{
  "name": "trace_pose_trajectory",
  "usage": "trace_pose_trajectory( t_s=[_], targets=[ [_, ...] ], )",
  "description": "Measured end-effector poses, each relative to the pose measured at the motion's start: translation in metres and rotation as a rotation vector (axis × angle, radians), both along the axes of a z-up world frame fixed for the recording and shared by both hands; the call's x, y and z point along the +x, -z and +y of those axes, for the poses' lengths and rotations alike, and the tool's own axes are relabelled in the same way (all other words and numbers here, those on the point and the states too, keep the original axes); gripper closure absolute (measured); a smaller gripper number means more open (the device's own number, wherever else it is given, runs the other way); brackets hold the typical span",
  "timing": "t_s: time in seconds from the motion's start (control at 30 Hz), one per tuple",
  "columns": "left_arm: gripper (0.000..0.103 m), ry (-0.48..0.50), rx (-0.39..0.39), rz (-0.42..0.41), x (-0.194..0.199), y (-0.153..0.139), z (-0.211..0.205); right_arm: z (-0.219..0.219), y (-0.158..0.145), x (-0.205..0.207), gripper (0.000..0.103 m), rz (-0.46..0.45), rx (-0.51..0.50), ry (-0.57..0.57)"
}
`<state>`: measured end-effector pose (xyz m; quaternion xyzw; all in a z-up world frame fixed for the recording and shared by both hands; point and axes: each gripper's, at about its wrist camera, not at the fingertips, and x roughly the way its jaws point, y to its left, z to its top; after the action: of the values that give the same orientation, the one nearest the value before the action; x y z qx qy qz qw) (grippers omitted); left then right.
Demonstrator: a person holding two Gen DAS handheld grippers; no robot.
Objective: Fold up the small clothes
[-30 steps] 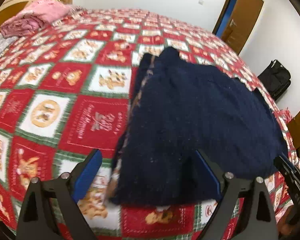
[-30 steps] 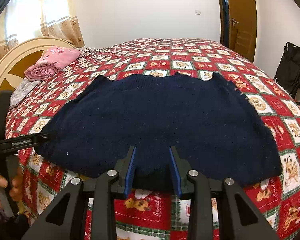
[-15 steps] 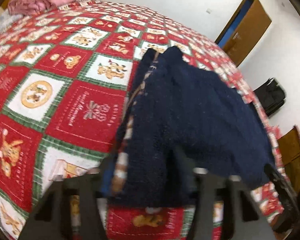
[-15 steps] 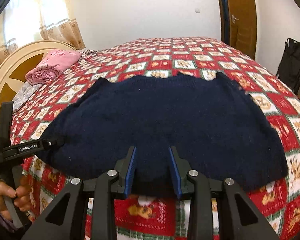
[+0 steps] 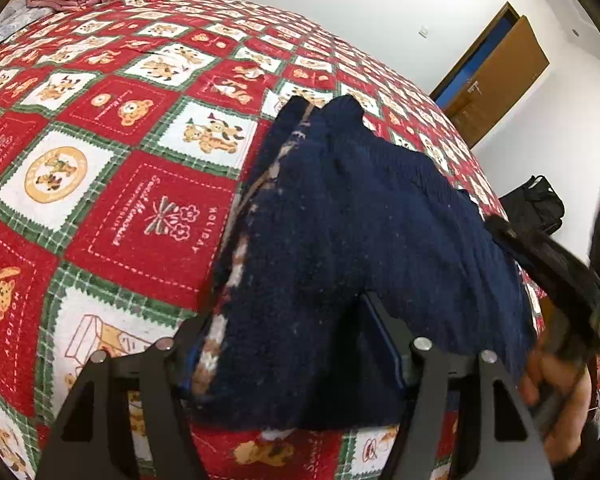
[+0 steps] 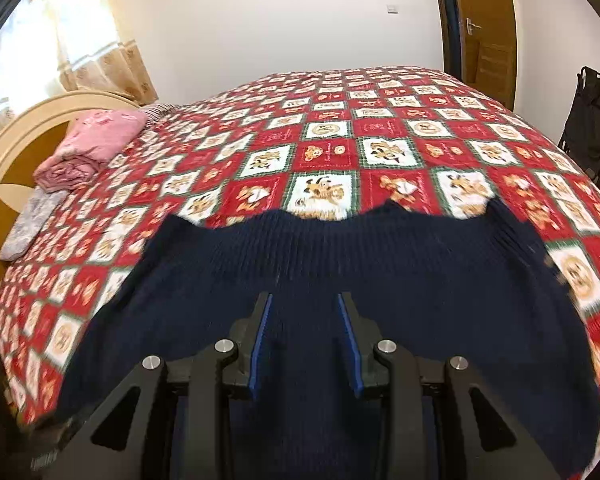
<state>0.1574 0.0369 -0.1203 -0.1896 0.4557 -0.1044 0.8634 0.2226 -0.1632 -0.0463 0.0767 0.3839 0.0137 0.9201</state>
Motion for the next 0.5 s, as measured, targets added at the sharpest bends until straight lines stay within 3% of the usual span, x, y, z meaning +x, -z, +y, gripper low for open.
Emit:
trace_pose_trajectory(
  t_s=[0.03,0.13,0.27,0.4,0.47,0.5],
  targets=[
    [0.035,-0.001,0.001,-0.004,0.000,0.000,0.000,0.002,0.006,0.010,0.069,0.007,0.001,-0.002],
    [0.051,-0.006,-0.006,-0.024,-0.002,0.001,0.001,0.006,0.035,0.038,0.069,0.104,-0.023,0.004],
    [0.074,0.008,-0.038,-0.034,-0.002,-0.002,0.007,0.015,0.037,0.043,0.069,0.107,-0.096,-0.023],
    [0.075,-0.001,-0.096,-0.041,-0.004,-0.001,0.014,0.019,0.021,0.042,0.069,0.159,-0.104,-0.031],
    [0.075,-0.009,-0.110,-0.057,-0.008,0.000,0.014,0.027,0.007,0.043,0.066,0.170,-0.002,-0.085],
    [0.076,-0.015,-0.121,-0.064,-0.010,-0.001,0.014,0.035,0.001,0.044,0.056,0.173,0.047,-0.122]
  ],
)
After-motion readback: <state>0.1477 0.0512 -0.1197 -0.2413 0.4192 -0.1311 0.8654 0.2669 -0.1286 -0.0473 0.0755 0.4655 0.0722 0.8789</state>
